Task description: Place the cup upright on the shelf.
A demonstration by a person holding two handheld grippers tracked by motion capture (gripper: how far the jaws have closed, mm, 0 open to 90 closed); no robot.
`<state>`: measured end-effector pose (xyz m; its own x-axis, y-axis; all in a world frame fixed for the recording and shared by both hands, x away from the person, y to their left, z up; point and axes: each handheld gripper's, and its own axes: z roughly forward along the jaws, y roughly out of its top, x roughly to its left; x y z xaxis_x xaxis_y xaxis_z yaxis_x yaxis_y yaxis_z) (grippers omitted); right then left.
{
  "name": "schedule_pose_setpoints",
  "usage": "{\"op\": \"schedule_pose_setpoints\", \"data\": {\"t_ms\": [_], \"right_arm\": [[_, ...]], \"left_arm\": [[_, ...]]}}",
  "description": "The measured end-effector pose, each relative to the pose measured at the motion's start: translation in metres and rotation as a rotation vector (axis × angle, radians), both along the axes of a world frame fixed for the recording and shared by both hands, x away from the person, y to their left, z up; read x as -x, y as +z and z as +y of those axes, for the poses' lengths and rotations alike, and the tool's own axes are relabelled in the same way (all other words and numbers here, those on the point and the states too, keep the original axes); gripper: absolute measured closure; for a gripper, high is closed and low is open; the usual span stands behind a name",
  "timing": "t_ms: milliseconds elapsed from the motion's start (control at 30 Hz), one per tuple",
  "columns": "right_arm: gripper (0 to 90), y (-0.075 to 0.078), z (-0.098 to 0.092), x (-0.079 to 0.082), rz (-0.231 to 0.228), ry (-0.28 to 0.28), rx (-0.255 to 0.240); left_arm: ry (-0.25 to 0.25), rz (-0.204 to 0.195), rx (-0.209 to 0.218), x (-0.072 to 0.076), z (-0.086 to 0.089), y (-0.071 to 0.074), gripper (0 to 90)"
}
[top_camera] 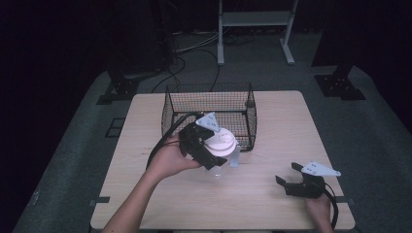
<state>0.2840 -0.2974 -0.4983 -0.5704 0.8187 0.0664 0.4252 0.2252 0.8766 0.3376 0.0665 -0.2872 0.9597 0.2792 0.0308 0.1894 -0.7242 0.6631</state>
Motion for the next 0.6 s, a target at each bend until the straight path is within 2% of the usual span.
{"op": "schedule_pose_setpoints", "data": {"t_ms": [300,400,533,600], "right_arm": [[12.9,0.000,0.000,0.000,-0.001,-0.002,-0.004],[12.9,0.000,0.000,0.000,-0.002,-0.004,-0.010],[12.9,0.000,0.000,0.000,-0.002,-0.004,-0.010],[12.9,0.000,0.000,0.000,0.000,-0.005,-0.011]], "left_arm": [[0.012,-0.014,0.020,-0.012,-0.005,0.031,5.5],[0.005,-0.020,0.004,-0.015,-0.010,0.038,5.5],[0.003,-0.015,0.003,-0.019,-0.015,0.042,5.5],[0.003,-0.017,-0.002,-0.025,-0.022,0.048,5.5]]}}
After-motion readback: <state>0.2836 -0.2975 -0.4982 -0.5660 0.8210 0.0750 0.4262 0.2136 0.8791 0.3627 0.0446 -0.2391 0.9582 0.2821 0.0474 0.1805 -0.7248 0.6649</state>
